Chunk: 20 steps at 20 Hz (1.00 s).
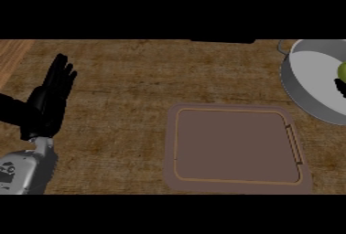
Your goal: Pick the pear from the tray and place it in the pot
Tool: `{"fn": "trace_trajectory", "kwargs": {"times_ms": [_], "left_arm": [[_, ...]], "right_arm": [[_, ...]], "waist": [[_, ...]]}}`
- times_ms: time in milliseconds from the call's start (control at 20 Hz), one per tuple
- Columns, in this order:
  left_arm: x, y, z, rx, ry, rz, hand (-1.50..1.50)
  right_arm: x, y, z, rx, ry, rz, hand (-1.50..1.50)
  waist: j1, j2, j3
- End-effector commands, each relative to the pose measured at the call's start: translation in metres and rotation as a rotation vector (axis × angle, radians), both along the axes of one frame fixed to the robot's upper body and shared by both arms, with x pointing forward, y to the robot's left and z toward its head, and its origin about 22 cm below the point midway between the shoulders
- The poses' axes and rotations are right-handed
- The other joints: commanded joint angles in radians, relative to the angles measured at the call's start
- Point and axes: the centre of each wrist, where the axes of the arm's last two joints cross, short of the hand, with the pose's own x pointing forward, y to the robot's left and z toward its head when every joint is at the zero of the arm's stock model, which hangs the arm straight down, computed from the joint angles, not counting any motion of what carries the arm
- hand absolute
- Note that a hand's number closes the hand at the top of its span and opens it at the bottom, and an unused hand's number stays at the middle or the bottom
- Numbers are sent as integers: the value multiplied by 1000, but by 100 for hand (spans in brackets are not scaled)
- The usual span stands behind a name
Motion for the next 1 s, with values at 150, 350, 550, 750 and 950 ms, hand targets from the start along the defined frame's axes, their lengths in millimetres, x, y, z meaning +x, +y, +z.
{"fn": "trace_trajectory", "kwargs": {"times_ms": [150, 350, 550, 750, 950], "left_arm": [[-1, 2, 5, 1, -14, -4, 0], [7, -3, 9, -1, -10, -16, 0], [7, 1, 9, -15, -11, -3, 0], [-2, -9, -1, -4, 6, -25, 0], [1, -3, 1, 6, -14, 13, 0]], "right_arm": [[14, 1, -18, 88, 161, -40, 150], [14, 15, -45, 175, 271, 37, -150], [10, 3, -38, 298, 306, 161, -150], [18, 12, -36, 543, 192, 249, -150], [9, -20, -3, 698, 136, 263, -150]], "waist": [[17, 6, 1], [15, 12, 3], [13, 12, 4], [15, 9, 6], [4, 7, 4]]}}
